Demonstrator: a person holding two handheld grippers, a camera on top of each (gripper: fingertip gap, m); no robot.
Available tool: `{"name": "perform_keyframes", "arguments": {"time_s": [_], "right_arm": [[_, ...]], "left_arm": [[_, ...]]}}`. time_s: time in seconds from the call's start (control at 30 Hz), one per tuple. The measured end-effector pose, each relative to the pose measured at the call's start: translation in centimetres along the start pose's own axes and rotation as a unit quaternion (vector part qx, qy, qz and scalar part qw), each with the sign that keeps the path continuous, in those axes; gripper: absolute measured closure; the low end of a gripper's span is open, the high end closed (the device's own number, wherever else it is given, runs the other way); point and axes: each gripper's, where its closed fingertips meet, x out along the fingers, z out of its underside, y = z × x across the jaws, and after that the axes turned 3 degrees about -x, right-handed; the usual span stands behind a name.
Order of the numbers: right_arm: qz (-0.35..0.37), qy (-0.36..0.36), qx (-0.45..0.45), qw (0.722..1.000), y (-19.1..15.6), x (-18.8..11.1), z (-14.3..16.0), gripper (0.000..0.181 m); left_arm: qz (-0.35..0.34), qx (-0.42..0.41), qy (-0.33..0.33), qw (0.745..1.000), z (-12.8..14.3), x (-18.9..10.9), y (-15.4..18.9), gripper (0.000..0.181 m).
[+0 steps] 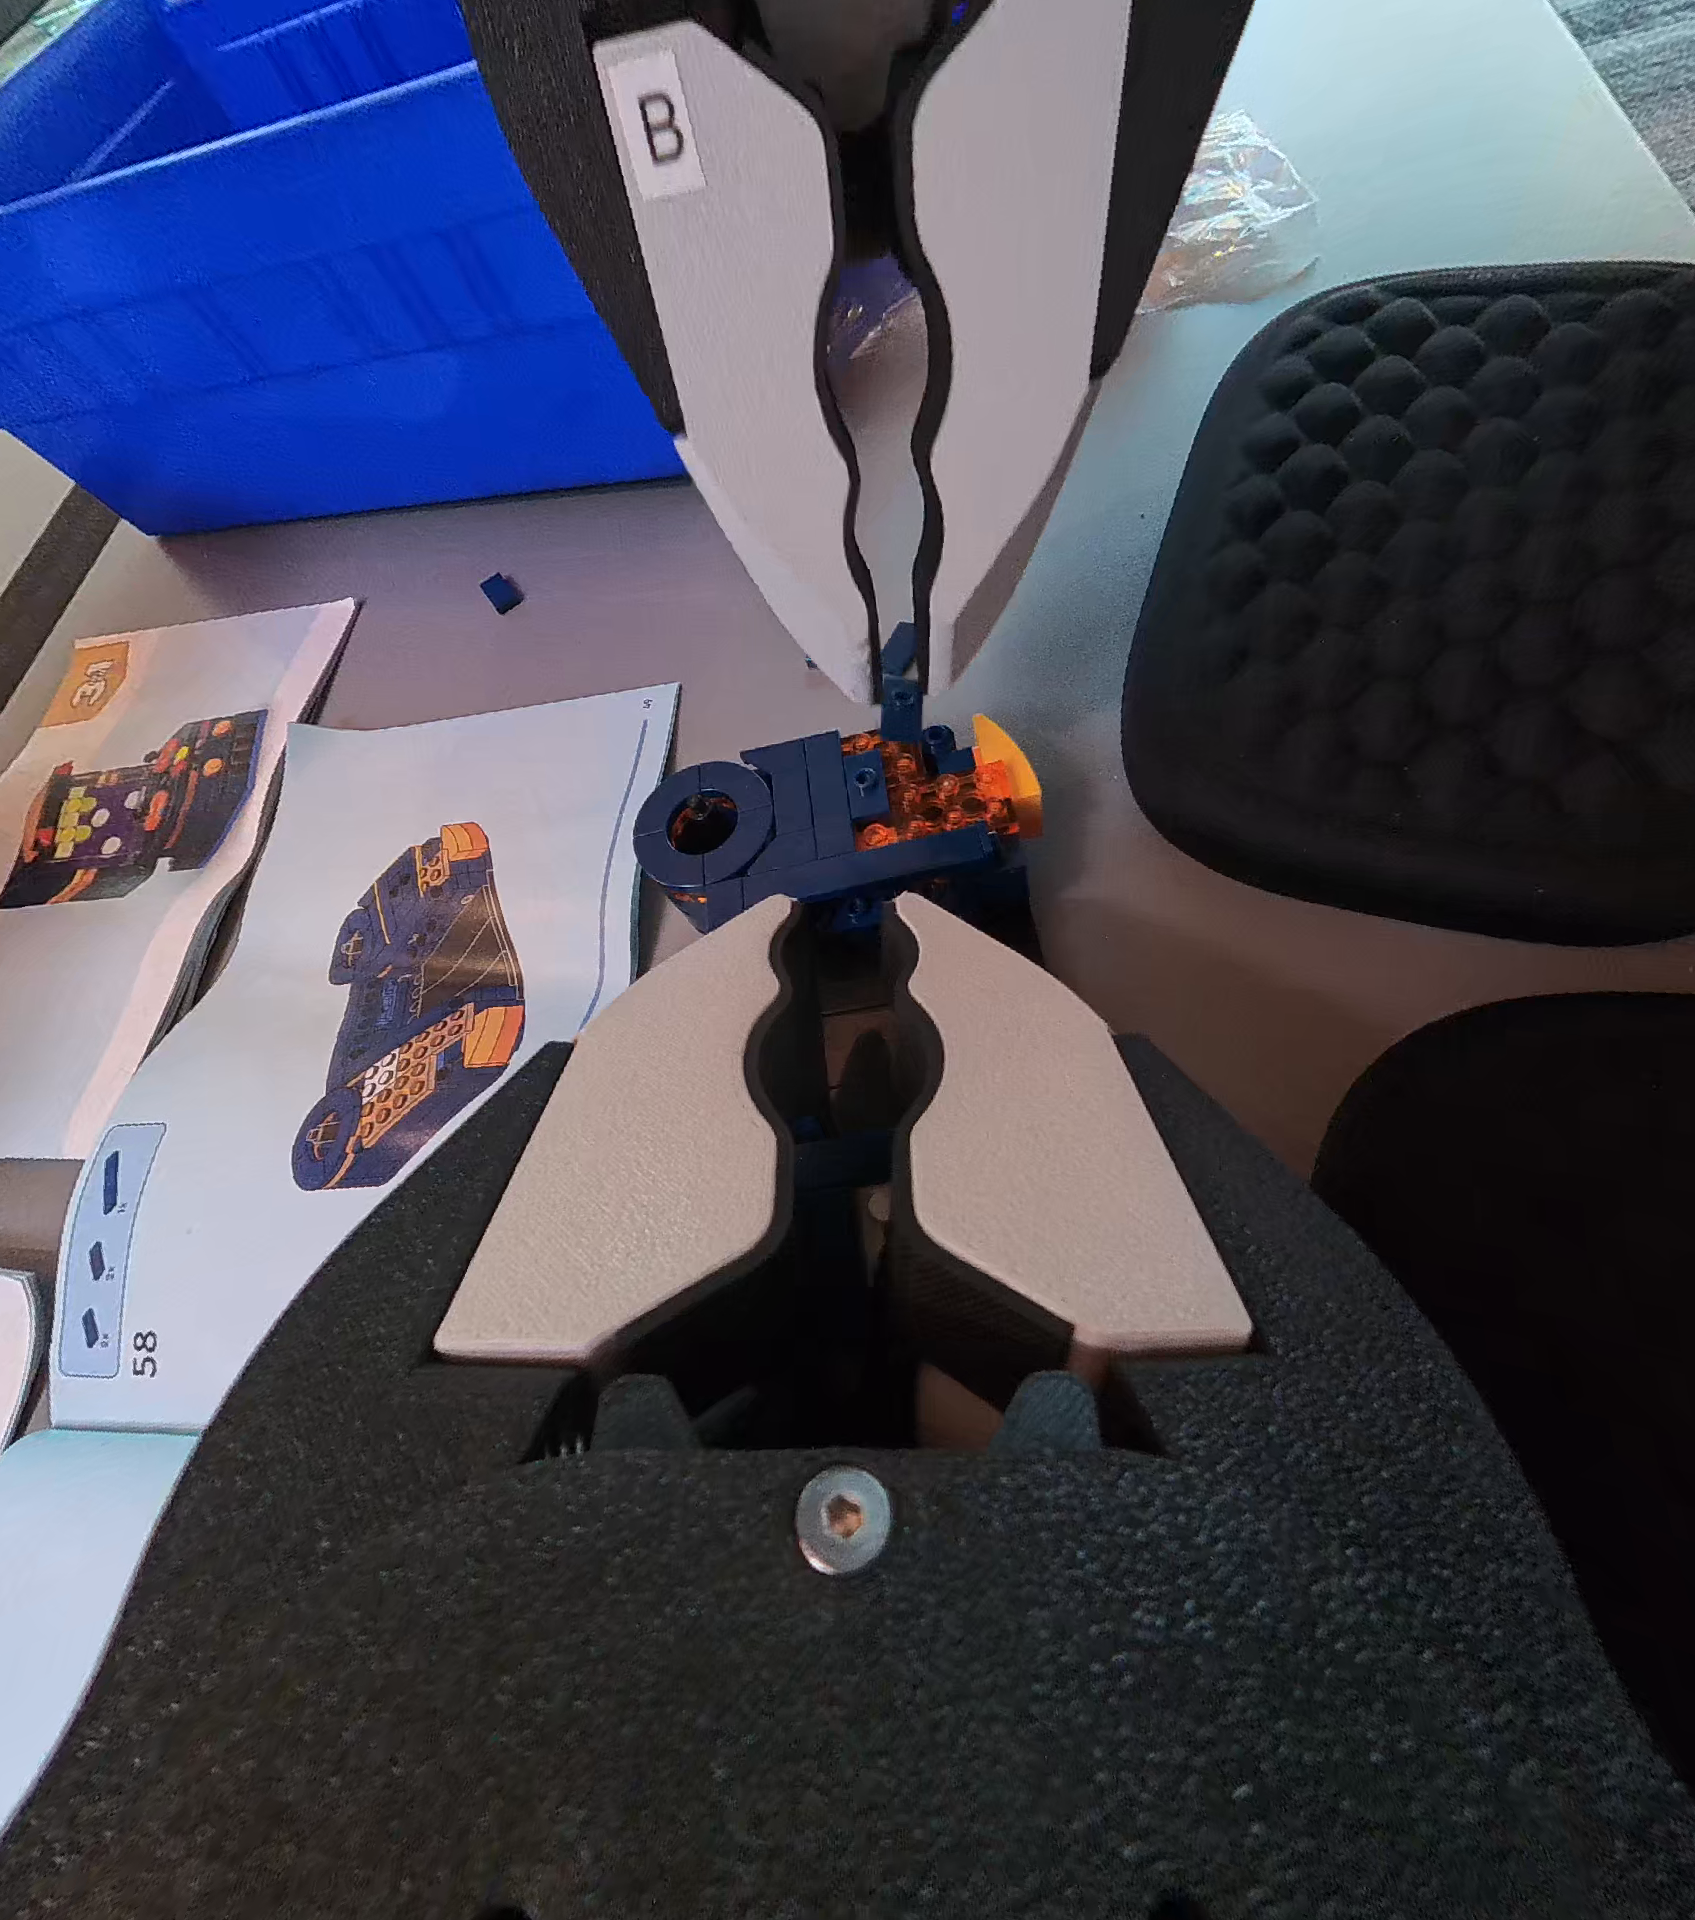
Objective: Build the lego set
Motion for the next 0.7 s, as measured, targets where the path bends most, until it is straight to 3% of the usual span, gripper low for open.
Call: {"name": "perform_keyframes", "arguments": {"time_s": [0.7], "right_arm": [[0.014,-0.029,-0.059,0.998,0.13,1.06,-0.10,0.173]], "left_arm": [[0.004,0.007,-0.004,1.000,0.05,0.08,0.25,0.168]]}}
